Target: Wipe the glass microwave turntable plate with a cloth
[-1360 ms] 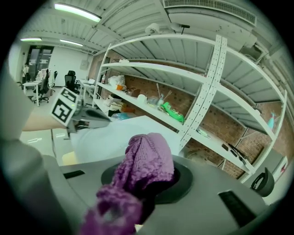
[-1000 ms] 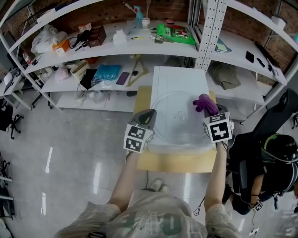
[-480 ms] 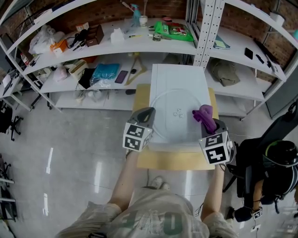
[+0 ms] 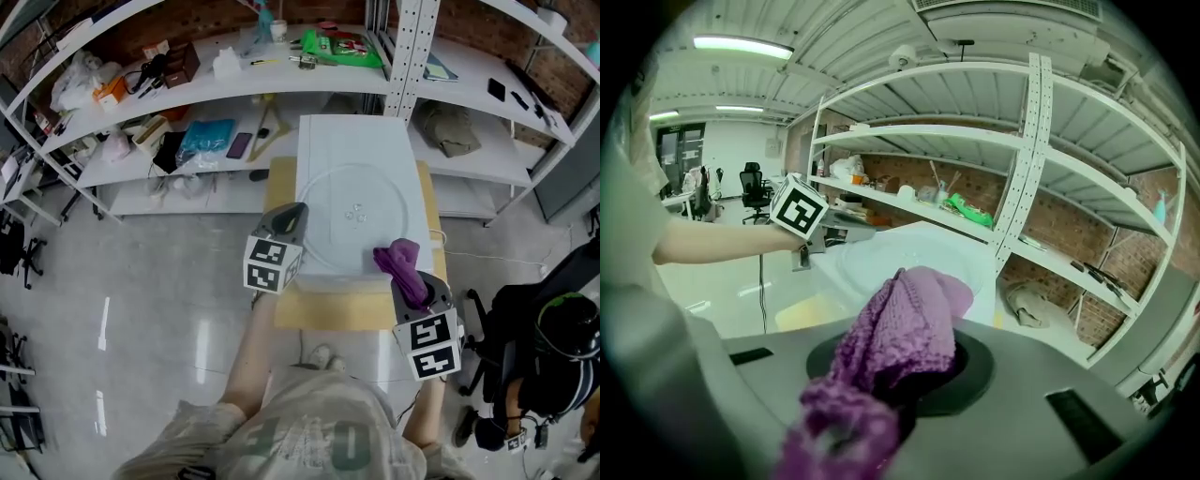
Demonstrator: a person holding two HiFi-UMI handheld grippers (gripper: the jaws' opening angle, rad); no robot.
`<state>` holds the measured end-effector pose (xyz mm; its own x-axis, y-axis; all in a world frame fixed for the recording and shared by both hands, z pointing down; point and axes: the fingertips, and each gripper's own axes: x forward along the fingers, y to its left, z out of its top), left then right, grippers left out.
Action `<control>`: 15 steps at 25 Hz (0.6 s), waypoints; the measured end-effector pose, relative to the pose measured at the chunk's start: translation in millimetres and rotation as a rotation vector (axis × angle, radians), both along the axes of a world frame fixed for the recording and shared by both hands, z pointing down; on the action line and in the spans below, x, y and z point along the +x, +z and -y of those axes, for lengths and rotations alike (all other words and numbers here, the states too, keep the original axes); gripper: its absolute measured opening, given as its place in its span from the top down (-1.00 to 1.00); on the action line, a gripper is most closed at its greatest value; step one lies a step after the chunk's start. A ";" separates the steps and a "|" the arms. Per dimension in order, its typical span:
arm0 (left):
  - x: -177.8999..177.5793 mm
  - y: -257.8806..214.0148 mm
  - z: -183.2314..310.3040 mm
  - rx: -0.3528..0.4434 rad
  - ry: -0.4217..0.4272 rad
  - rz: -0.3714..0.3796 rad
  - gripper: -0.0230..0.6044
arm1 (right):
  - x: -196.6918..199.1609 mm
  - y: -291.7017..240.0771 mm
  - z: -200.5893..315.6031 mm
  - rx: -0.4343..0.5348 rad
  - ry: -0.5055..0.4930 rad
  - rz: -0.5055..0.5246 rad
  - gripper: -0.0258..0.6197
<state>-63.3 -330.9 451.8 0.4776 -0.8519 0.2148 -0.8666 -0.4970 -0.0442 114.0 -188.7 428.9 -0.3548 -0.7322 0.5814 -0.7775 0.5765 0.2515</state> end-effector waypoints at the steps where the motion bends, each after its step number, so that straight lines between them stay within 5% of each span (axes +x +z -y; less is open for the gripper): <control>1: -0.2 0.0 -0.4 -0.001 0.000 0.000 0.92 | -0.1 -0.7 -0.7 0.000 -0.002 -0.001 0.75; 8: 0.2 1.4 0.5 -0.002 0.001 -0.004 0.92 | 10.4 -24.0 26.8 0.094 0.035 0.013 0.75; 15: 0.8 2.3 -0.5 -0.005 0.001 -0.010 0.92 | 50.7 -49.0 128.0 0.216 0.153 0.001 0.75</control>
